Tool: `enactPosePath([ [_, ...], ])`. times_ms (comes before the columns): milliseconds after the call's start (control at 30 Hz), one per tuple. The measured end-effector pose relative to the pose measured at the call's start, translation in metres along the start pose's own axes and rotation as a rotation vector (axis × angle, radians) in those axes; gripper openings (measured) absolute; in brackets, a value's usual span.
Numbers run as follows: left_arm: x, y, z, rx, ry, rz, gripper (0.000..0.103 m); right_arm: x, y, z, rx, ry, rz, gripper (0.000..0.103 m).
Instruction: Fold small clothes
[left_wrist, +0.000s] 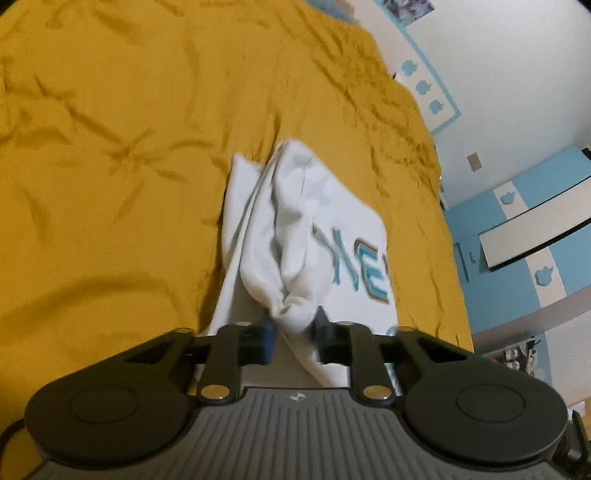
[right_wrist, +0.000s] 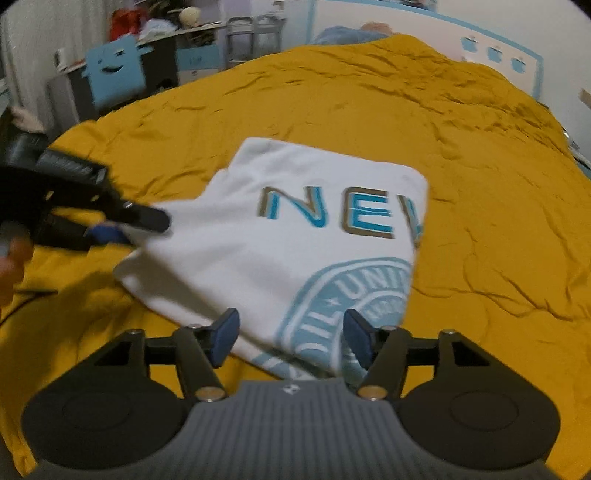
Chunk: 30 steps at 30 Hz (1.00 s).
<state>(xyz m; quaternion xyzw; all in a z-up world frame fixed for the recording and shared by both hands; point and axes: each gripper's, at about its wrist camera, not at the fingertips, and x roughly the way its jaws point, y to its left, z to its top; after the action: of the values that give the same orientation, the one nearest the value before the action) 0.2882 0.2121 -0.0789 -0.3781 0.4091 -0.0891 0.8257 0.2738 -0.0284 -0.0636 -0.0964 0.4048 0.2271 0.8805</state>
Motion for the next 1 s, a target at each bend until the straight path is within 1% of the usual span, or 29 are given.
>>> enactPosePath([
  [67,-0.006,-0.009,0.0,0.025,-0.021,-0.017,0.015,0.007,0.012,0.002,-0.054,-0.003,0.006,0.07],
  [133,-0.012,-0.019,0.0,0.051,-0.037,0.001,0.014,0.016,0.025,0.005,-0.114,-0.009,-0.007,0.07],
  [167,-0.014,-0.023,0.0,0.057,-0.041,0.002,0.014,0.019,0.032,0.006,-0.142,-0.015,-0.023,0.07],
  [233,-0.015,-0.028,0.0,0.066,-0.048,0.003,0.013,0.027,0.042,0.007,-0.198,-0.04,-0.091,0.07],
  [300,-0.015,-0.028,0.001,0.073,-0.053,0.018,0.013,0.032,0.043,0.006,-0.245,-0.053,-0.157,0.063],
  [333,-0.015,-0.027,0.001,0.071,-0.053,0.018,0.012,0.035,0.039,0.003,-0.26,-0.045,-0.195,0.061],
  [400,-0.014,-0.022,0.001,0.061,-0.047,0.022,0.012,0.038,0.026,-0.004,-0.263,-0.008,-0.242,0.049],
  [467,-0.014,-0.019,0.0,0.073,-0.043,0.044,0.012,0.033,0.004,-0.014,-0.237,0.015,-0.286,0.048],
  [500,-0.015,-0.019,-0.001,0.072,-0.04,0.041,0.012,0.029,-0.007,-0.02,-0.222,0.025,-0.3,0.048],
  [567,-0.015,-0.017,-0.001,0.064,-0.035,0.032,0.012,0.021,-0.026,-0.03,-0.192,0.045,-0.302,0.048],
  [633,-0.016,-0.019,0.0,0.074,-0.035,0.038,0.012,0.015,-0.038,-0.039,-0.165,0.066,-0.281,0.035],
  [700,-0.021,-0.023,0.001,0.089,-0.046,0.049,0.012,0.006,-0.038,-0.042,-0.146,0.061,-0.226,0.005],
  [733,-0.024,-0.027,0.002,0.104,-0.054,0.059,0.012,0.002,-0.035,-0.039,-0.146,0.056,-0.207,0.0],
  [800,-0.031,-0.031,0.0,0.143,-0.067,0.088,0.012,-0.008,-0.027,-0.036,-0.148,0.038,-0.199,0.0],
  [900,-0.027,-0.026,-0.003,0.139,-0.022,0.113,0.012,-0.013,-0.031,-0.036,-0.135,0.037,-0.173,0.0],
  [1000,-0.011,-0.015,-0.014,0.164,0.024,0.197,0.012,-0.008,-0.037,-0.044,-0.081,0.074,-0.137,0.0],
])
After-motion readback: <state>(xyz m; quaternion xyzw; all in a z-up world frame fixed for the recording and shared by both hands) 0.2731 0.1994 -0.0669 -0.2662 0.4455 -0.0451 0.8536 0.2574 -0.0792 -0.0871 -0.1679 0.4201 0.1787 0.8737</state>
